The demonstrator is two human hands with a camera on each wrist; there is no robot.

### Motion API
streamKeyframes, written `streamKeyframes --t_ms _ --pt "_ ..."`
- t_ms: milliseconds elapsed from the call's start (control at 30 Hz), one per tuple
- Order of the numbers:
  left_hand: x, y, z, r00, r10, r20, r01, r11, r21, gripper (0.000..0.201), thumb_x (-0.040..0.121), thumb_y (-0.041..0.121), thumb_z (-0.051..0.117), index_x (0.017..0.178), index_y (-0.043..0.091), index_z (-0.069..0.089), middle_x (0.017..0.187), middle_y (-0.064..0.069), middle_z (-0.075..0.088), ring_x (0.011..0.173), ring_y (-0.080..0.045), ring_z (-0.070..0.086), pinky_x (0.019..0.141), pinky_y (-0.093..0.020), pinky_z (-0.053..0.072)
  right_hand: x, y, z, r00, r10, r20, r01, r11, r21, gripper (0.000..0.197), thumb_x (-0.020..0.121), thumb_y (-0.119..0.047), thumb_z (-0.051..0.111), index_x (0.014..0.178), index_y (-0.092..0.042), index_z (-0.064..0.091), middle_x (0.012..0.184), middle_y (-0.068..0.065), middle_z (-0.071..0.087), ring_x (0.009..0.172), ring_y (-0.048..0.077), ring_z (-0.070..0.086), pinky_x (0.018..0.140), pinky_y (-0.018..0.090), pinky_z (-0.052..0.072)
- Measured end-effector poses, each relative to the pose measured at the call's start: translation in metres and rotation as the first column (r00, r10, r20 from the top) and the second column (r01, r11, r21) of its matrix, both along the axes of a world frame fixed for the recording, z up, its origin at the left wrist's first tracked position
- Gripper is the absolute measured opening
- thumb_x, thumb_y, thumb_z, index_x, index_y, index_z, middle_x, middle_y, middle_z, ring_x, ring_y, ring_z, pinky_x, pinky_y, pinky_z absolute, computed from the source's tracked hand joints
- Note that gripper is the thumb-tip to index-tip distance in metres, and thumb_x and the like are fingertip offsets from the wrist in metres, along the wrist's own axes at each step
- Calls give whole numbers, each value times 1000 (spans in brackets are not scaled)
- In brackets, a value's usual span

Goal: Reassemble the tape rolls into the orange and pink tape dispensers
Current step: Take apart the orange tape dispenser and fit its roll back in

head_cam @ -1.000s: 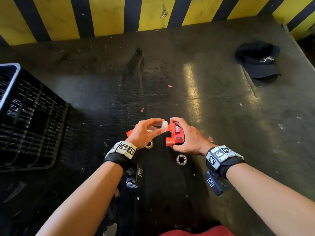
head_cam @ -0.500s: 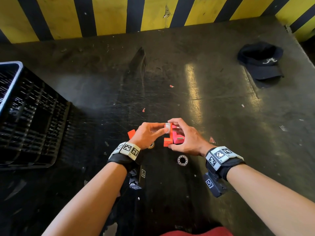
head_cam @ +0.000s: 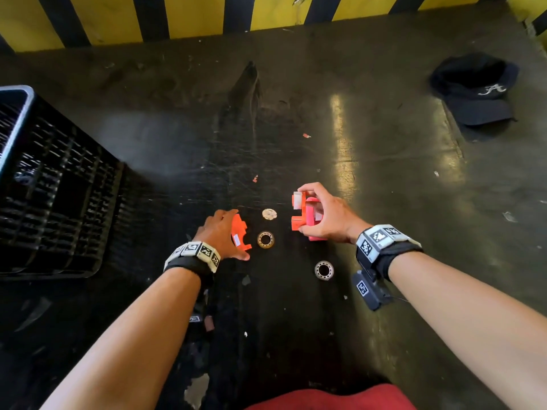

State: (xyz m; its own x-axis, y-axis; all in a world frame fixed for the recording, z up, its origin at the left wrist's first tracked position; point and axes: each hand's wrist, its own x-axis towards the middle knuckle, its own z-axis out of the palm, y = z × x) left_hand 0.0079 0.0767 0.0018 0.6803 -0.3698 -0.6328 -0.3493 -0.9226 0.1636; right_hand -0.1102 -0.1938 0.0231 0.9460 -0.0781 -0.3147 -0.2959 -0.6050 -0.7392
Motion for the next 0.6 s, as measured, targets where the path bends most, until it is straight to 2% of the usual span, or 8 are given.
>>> streamKeyframes --t_ms 100,167,200,267,333,400,500,600 --pt "-5 5 -7 997 59 47 -53 992 -119 103 60 59 87 146 28 40 152 -6 45 137 -32 48 108 -54 47 -1 3 0 1000 6 -6 -6 1000 -1 83 67 -37 84 137 -37 39 124 2 62 106 29 66 96 44 55" --pt "-5 3 -6 992 122 20 -111 950 -292 90 56 64 84 132 30 50 139 2 59 130 -24 54 107 -48 48 -2 4 2 1000 18 0 -18 1000 -10 83 66 -38 82 137 -37 39 122 2 63 104 29 66 95 44 55" --pt "-3 0 -3 988 154 -12 -146 907 -396 84 59 59 86 130 29 53 135 6 63 128 -19 56 109 -42 47 -2 4 4 1000 23 5 -23 1000 -11 83 67 -37 82 137 -37 39 122 2 64 105 28 66 95 44 55" --pt "1 -15 16 973 171 -153 -227 824 -519 80 69 40 90 136 28 50 136 11 63 126 -11 56 109 -33 44 -2 3 8 1000 15 15 -15 1000 15 82 69 -33 83 138 -35 40 126 2 63 111 27 66 99 45 53" --pt "3 -32 39 941 104 -323 -281 774 -568 85 74 30 90 146 29 45 142 15 61 129 -12 58 112 -39 46 -3 1 12 1000 -7 23 6 999 51 80 72 -26 84 138 -35 41 130 1 62 118 26 64 105 48 51" --pt "3 -48 58 908 35 -418 -297 759 -580 91 73 33 89 151 30 42 146 15 57 131 -16 58 112 -45 47 -4 0 17 999 -17 28 15 996 90 78 71 -27 82 138 -36 41 132 0 62 121 26 65 107 51 50" --pt "-1 -66 75 885 -3 -465 -293 772 -564 109 61 48 85 157 30 36 155 8 50 135 -20 56 115 -51 44 -7 -3 24 999 -47 25 43 988 146 75 68 -32 76 135 -41 43 132 -3 64 118 24 68 106 54 52" --pt "-6 -75 81 871 -13 -492 -302 774 -556 109 61 48 84 156 30 35 155 7 51 134 -21 57 117 -56 40 -12 -8 30 995 -89 41 81 981 177 73 67 -31 75 133 -42 45 133 -7 64 118 22 68 107 54 51"
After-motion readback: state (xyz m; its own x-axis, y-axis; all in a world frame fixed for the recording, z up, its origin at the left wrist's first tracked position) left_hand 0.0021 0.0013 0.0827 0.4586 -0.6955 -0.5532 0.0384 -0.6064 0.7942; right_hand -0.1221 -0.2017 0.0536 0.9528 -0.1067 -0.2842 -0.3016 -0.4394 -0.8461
